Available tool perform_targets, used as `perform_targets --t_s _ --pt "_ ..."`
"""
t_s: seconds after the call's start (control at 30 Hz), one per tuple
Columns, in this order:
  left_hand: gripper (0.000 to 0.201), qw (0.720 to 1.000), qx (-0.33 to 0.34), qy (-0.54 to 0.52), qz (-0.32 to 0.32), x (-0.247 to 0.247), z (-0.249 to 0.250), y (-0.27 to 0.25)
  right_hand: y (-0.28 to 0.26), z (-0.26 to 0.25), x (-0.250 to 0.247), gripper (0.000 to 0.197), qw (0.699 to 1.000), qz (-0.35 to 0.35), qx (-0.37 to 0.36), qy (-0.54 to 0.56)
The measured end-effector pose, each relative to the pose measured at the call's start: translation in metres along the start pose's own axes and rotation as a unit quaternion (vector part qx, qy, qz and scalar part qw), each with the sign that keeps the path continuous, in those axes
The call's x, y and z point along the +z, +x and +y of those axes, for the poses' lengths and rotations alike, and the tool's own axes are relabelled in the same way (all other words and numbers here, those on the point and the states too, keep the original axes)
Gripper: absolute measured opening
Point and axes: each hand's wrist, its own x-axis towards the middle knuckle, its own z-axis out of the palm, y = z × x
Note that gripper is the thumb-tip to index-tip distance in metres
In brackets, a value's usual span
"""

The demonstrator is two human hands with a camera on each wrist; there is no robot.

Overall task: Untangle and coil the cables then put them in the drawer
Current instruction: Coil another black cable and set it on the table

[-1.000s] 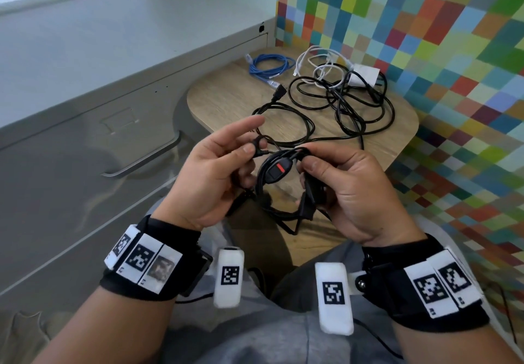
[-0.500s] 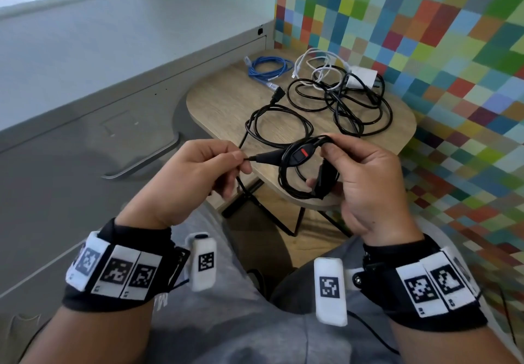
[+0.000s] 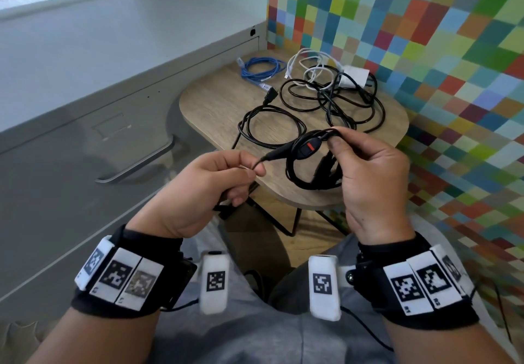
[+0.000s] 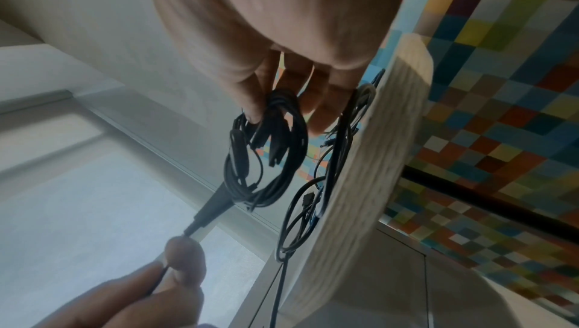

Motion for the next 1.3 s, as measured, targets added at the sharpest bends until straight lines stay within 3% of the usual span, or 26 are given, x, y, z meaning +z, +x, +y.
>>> perform_targets --t_s 0.17,0.27,0.37,0.5,0.7,0.77,0.9,1.0,1.2,1.3 --pt "0.014 0.995 -0.014 -0.059 0.085 0.0 -0.001 0.004 -0.001 -0.001 -0.001 0.018 1.0 0.003 -0.003 -0.008" --pt "0.021 0.99 -0.03 -0.092 0.099 0.003 0.001 0.005 -0.004 -0.003 0.0 0.017 1.0 0.003 0.006 -0.005" --pt "0.026 0.987 -0.049 -0.133 0.083 0.006 0.005 0.003 -0.005 -0.007 0.0 0.017 1.0 -0.009 0.027 0.005" --pt "0.012 0.982 -0.04 -0.175 0.065 0.008 0.006 0.001 -0.006 -0.011 0.002 0.021 0.997 -0.046 0.051 0.026" --pt "0.007 0.974 -0.023 -0.221 -0.049 0.005 -0.001 0.0 -0.004 -0.012 0.003 0.02 0.993 -0.055 0.086 0.055" --pt "0.009 0.975 -0.003 -0.214 -0.054 0.011 -0.005 0.001 -0.004 -0.012 0.004 0.02 0.993 -0.055 0.085 0.057" --pt "0.003 0.992 0.055 -0.106 0.032 0.026 -0.01 0.005 -0.005 -0.01 0.005 0.02 0.994 -0.062 0.076 0.05" --pt "0.004 0.987 0.113 -0.019 0.114 0.033 -0.013 0.007 -0.005 -0.01 0.005 0.019 0.992 -0.071 0.085 0.062" --pt "0.013 0.957 0.212 -0.019 0.199 0.034 -0.03 0.017 -0.009 -0.016 0.007 0.015 0.975 -0.131 0.135 0.119" --pt "0.02 0.954 0.207 -0.053 0.208 0.038 -0.031 0.017 -0.01 -0.017 0.008 0.014 0.964 -0.161 0.148 0.15"
